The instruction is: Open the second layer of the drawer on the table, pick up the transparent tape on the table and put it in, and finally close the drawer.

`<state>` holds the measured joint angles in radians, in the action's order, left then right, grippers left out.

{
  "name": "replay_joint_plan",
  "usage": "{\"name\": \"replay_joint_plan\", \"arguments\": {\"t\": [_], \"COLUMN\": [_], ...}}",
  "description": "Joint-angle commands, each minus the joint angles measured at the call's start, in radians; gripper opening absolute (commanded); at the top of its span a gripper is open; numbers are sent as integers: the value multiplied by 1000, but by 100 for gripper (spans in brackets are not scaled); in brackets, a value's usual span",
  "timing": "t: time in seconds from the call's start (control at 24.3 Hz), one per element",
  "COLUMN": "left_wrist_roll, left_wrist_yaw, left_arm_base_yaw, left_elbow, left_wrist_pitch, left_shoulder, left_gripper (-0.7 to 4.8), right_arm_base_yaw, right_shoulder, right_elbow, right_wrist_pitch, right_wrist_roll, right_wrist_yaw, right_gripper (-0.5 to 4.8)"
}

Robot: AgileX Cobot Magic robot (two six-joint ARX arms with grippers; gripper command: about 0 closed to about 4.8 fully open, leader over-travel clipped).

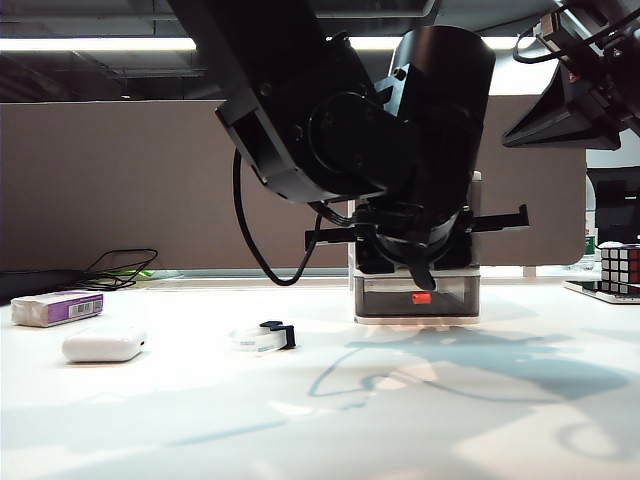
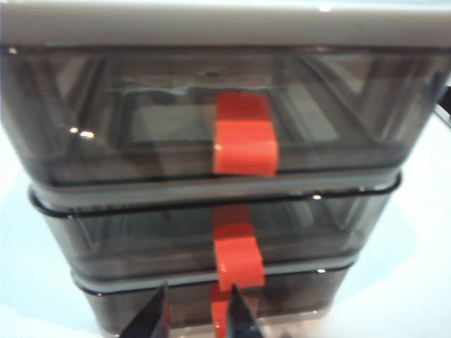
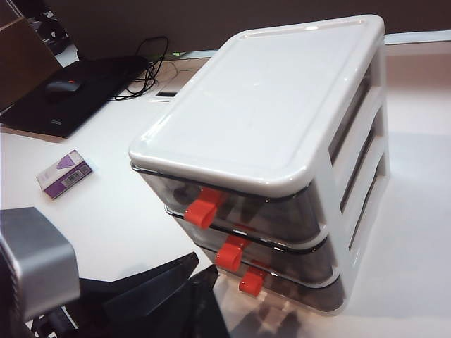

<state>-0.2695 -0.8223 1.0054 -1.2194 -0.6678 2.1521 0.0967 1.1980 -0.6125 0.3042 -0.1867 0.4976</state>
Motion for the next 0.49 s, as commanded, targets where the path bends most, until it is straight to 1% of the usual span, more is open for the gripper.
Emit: {"name": "replay_joint_plan", "arguments": {"t": [0.04, 0.08, 0.12, 0.29, 0.37, 0.49], "left_wrist_roll": [-48, -58, -68, -130, -163, -151], "left_wrist_yaw": [32, 42, 48, 31, 30, 39], "left_arm_base_yaw": [2, 2, 2, 3, 2, -4], "left_elbow": [-3, -3, -3, -8, -19, -56], "left_wrist_pitch": [-10, -11, -11, -2, -19, -17], "left_shoulder": [14, 19, 24, 34, 54, 82], "left_gripper": [182, 207, 220, 219, 219, 218], "right_arm_base_yaw": [1, 1, 1, 1, 1, 1], "right_shoulder": [-4, -4, -4, -4, -4, -4], "right_elbow": [-3, -3, -3, -3, -3, -3], "right_wrist_pitch": [12, 12, 12, 12, 11, 12], "right_wrist_roll": [-2, -2, -2, -2, -1, -1], "right_wrist_yaw": [2, 2, 2, 2, 2, 2], "right_gripper": [-5, -5, -5, -5, -5, -5]}}
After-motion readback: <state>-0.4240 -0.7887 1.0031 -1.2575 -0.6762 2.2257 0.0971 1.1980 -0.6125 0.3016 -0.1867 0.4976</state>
